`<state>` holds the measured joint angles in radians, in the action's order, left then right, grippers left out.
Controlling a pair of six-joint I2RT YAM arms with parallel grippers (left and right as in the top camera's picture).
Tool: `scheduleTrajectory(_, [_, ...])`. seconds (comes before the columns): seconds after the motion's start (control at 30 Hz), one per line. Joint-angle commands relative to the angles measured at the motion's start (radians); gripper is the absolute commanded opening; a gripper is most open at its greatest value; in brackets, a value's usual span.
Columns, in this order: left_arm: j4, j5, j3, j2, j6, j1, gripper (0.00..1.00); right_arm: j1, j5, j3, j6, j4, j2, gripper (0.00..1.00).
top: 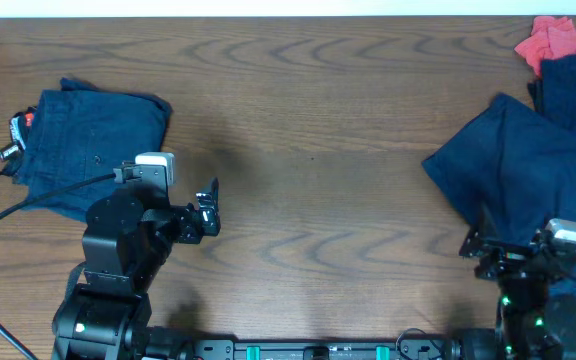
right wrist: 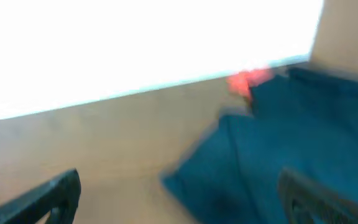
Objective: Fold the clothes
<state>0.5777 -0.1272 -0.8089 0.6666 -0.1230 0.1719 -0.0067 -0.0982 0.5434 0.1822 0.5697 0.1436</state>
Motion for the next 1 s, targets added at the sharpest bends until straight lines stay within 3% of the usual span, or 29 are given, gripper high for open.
scheduleTrajectory(0.0, [-0.003,0.005,0.003,0.002,0.006,-0.002,0.98,0.027,0.044,-0.161,-0.061,-0.197,-0.066,0.99])
scheduleTrajectory(0.1, [-0.003,0.005,0.003,0.002,0.006,-0.002,0.98,0.053,0.044,-0.310,-0.061,-0.411,-0.112,0.99])
scheduleTrajectory(0.3, [-0.003,0.005,0.003,0.002,0.006,-0.002,0.98,0.063,0.079,-0.530,-0.061,-0.659,-0.139,0.99])
scheduleTrajectory(0.43, [-0.003,0.005,0.003,0.003,0.006,-0.002,0.98,0.064,0.105,-0.537,-0.055,-0.480,-0.138,0.99])
scheduleTrajectory(0.97, [-0.003,0.005,0.003,0.004,0.006,-0.002,0.98,0.065,0.122,-0.537,-0.056,-0.497,-0.119,0.99])
